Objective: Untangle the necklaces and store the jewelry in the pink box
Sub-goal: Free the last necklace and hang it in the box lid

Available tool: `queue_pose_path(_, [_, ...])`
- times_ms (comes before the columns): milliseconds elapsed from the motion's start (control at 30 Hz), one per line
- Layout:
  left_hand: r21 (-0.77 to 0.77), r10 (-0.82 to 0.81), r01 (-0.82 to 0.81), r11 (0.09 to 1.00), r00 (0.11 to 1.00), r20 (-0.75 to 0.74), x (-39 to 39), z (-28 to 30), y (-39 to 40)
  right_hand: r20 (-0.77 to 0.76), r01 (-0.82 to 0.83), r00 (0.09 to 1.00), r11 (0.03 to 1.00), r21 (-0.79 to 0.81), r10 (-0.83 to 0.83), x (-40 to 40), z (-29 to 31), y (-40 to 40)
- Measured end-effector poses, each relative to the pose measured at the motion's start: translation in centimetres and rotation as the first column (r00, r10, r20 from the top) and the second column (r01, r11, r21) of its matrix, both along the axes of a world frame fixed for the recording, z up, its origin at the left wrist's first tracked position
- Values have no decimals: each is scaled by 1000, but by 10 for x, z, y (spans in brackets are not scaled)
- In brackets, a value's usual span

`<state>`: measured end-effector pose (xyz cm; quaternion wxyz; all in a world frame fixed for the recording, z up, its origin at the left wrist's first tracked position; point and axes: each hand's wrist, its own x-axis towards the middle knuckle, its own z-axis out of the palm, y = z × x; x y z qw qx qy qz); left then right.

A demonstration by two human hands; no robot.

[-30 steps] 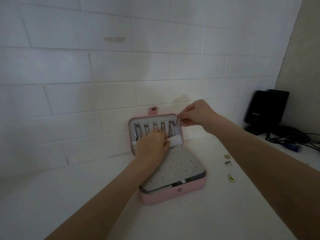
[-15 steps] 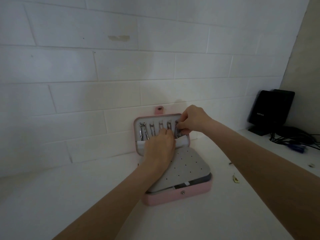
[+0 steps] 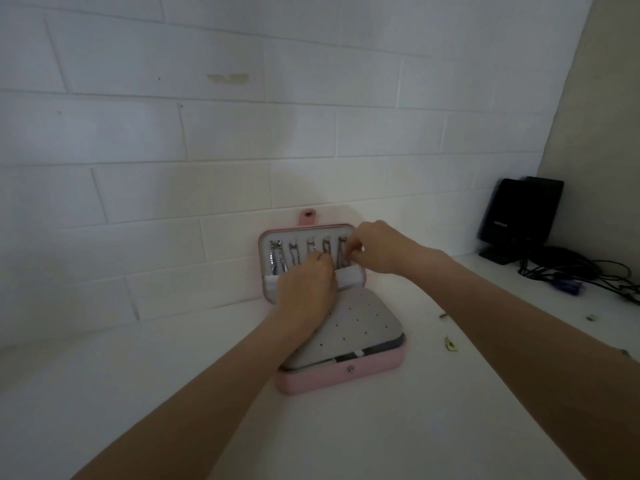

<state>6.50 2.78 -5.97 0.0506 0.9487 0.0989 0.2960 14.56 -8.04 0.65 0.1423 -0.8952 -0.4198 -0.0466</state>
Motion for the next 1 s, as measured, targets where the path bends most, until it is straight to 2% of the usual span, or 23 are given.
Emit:
queue_pose_path(67, [-81,-19,18,997,1000,-10,-4,2,-5,14,13,1000,999,36,-14,-5,8,-15])
queue_pose_path(133, [-138,-92,94,986,996,16,-9,4,-18,-57,46,997,997,57,-43,-12,13,-35])
queue_pose_path(267, [-117,-313,322,940,946,88,-19,11,-64,-223,123,965,989,-79,-138,-23,7,-74])
queue_pose_path(367, [-82,-451,451,889,892,23,-17,9,-107,-244,195,941,966,-170,-233,-26,-2,-108])
queue_pose_path(533, [-246,-598,558,793,790,-134,-13,-14,-158,-344,293,836,877,-381,-428,-37,-12,-175])
queue_pose_path(633, [-279,-664,604,747,704,-253,-13,-24,-174,-412,332,768,855,-398,-490,-47,-20,-199])
queue_pose_path(700, [-321,-677,603,730,703,-217,-13,-25,-180,-460,358,748,874,-329,-479,-50,-28,-206])
queue_pose_path(833, [-422,-658,560,713,742,-126,-9,-29,-174,-447,380,789,906,-185,-422,-49,-43,-207])
queue_pose_path(900, [-493,-645,536,686,761,-70,-6,-32,-166,-546,396,770,918,4,-329,-49,-53,-208])
queue_pose_path(933, [-538,-627,516,666,779,-28,-3,-33,-161,-610,424,749,894,144,-257,-48,-59,-209])
queue_pose_path(1000, [-664,-569,469,582,819,79,2,-32,-153,-697,503,709,771,391,-109,-48,-71,-208])
